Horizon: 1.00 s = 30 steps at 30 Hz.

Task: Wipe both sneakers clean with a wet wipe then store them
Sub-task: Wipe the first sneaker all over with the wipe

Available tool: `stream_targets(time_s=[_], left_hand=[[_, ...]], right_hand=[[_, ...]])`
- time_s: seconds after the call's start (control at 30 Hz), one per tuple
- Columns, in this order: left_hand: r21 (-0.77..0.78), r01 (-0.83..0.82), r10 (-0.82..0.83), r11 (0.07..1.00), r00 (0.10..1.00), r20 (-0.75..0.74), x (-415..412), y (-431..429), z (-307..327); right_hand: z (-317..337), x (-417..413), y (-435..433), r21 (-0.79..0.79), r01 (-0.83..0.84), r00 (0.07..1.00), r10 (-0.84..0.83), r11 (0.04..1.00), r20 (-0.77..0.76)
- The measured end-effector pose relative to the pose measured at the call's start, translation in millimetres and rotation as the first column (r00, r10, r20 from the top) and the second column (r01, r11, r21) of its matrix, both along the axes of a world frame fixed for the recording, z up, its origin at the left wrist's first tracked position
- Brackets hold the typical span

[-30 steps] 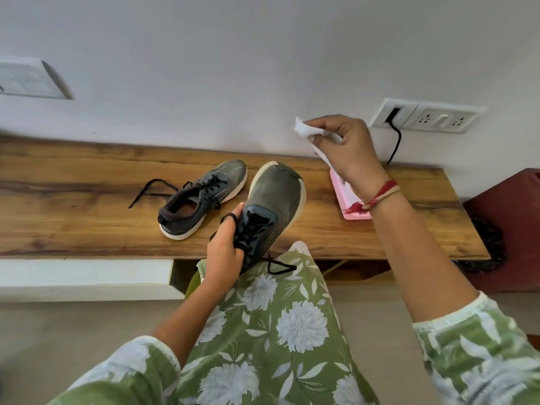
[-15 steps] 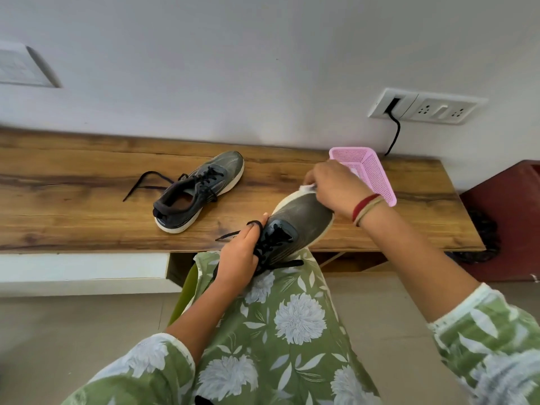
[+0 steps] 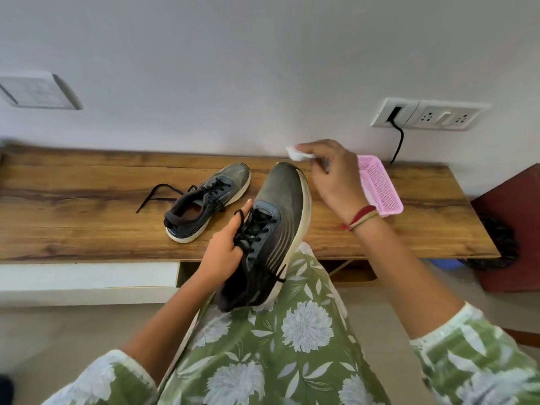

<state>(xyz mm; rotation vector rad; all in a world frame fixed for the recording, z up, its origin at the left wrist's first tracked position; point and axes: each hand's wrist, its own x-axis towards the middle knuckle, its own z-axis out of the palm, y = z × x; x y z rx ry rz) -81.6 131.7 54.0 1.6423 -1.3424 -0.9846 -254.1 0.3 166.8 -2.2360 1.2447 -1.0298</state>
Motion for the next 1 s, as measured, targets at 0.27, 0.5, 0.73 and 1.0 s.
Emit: stream_targets(time_s=[0.27,0.5,0.73,1.0], left_hand=[[0.095,-0.235,0.252,0.967,0.936,-0.246,-14,37,-35],[0.169,-0.299,0.334,0.939,0.911,-0.243,-15,43,-59],[0.127,-0.283,0.300,0.951,0.943,-0.145,-21,49,-66],[0.119,-0.324,0.339,0.938,0.930,-0.142,-23,49,-65]], right_hand=[[-45,12,15,0.246,-0.148,0.903,0.233,0.958,-0.362],[-57,31,13,0.193,-0.028,0.972,0.071,0.981,-0.222],[-103,58,20,0.238,-0.169,0.809,0.273,0.956,-0.521],[-122,27,44,0.305,-0.098,0.794,0.259,0.947,-0.550]])
